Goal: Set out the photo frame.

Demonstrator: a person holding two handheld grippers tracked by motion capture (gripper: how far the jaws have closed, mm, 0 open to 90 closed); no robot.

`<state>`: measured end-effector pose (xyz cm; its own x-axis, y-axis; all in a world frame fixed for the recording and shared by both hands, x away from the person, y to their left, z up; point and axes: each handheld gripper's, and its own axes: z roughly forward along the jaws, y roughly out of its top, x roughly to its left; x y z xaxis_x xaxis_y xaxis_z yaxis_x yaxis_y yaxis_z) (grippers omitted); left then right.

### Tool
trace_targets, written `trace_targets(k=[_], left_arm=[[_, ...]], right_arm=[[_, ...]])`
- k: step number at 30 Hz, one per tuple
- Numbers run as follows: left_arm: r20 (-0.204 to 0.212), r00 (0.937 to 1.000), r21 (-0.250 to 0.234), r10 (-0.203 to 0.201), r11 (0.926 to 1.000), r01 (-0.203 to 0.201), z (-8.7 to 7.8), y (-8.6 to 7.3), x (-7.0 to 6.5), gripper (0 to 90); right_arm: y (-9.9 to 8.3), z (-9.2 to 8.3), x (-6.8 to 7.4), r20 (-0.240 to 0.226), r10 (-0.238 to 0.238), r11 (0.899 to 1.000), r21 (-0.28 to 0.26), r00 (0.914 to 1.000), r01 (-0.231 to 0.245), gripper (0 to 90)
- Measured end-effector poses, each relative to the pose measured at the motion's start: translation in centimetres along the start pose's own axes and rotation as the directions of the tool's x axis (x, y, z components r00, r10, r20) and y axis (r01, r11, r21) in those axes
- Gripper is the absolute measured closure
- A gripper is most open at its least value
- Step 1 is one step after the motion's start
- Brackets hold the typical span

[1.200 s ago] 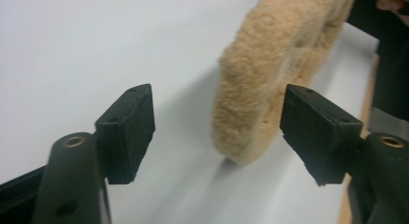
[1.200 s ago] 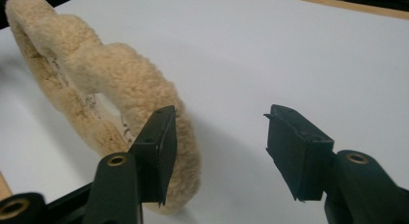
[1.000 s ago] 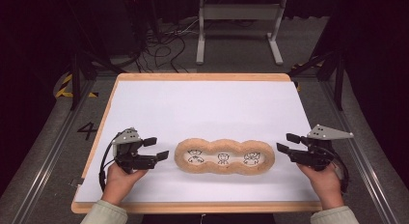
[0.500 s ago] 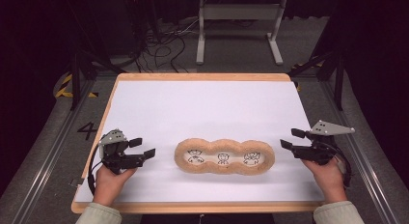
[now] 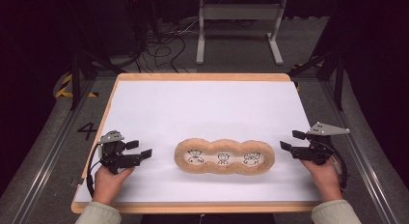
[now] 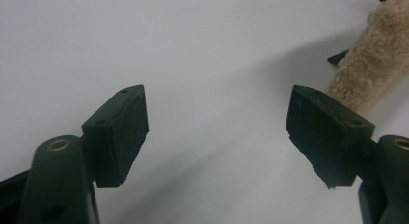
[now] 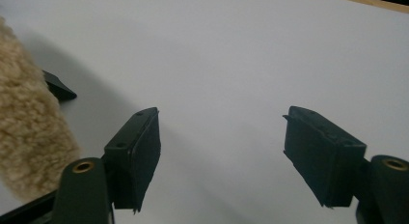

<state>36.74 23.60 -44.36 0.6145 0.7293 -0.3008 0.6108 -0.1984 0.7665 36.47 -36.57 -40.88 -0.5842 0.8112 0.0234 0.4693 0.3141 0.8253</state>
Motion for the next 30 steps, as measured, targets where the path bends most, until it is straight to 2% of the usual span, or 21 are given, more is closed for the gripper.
trace_targets(k=[7, 10, 11, 12, 13, 16, 19, 23, 30], left_arm=[[-0.009, 0.9999, 0.033, 0.008, 0.9994, -0.008, 0.8, -0.4, -0.1, 23.6], [-0.02, 0.9997, 0.041, 0.017, 0.999, -0.016, 1.0, -0.5, -0.1, 23.1], [-0.022, 0.9996, 0.049, 0.019, 0.9986, -0.018, 1.1, -0.5, -0.2, 23.2], [-0.03, 0.9989, 0.053, 0.036, 0.998, -0.034, 1.1, -0.5, -0.1, 23.1], [-0.028, 0.9992, 0.054, 0.027, 0.9982, -0.025, 1.2, -0.6, -0.2, 23.1], [-0.027, 0.9989, 0.057, 0.039, 0.9977, -0.038, 1.4, -0.7, -0.2, 23.1], [-0.03, 0.9985, 0.059, 0.046, 0.9973, -0.044, 1.6, -0.7, -0.3, 22.8], [-0.037, 0.9979, 0.059, 0.054, 0.9969, -0.052, 1.6, -0.7, -0.3, 22.7], [-0.047, 0.9977, 0.053, 0.05, 0.9975, -0.047, 1.6, -0.7, -0.2, 22.7]], right_arm=[[-1.2, 0.8, -0.3, -0.002, -0.01, 1.0, -0.01, 0.9999, 0.01, 25.3], [-1.7, 1.4, -0.2, 0.01, -0.034, 0.999, 0.007, 0.9994, 0.034, 21.6], [-1.9, 1.5, -0.1, 0.012, -0.049, 0.999, -0.003, 0.9987, 0.049, 21.7], [-2.1, 1.7, -0.1, 0.011, -0.057, 0.998, -0.003, 0.9983, 0.057, 21.6], [-2.4, 1.9, -0.2, 0.014, -0.058, 0.998, 0.009, 0.9982, 0.058, 21.3], [-2.9, 2.6, -0.2, 0.017, -0.055, 0.997, 0.053, 0.9983, 0.054, 19.6], [-2.9, 3.0, 0.5, 0.035, -0.109, 0.992, 0.064, 0.9934, 0.106, 17.1], [-2.9, 3.4, 0.9, 0.05, -0.148, 0.985, 0.093, 0.9878, 0.143, 15.3], [-2.9, 3.4, 0.9, 0.057, -0.147, 0.985, 0.097, 0.9875, 0.141, 15.3]])
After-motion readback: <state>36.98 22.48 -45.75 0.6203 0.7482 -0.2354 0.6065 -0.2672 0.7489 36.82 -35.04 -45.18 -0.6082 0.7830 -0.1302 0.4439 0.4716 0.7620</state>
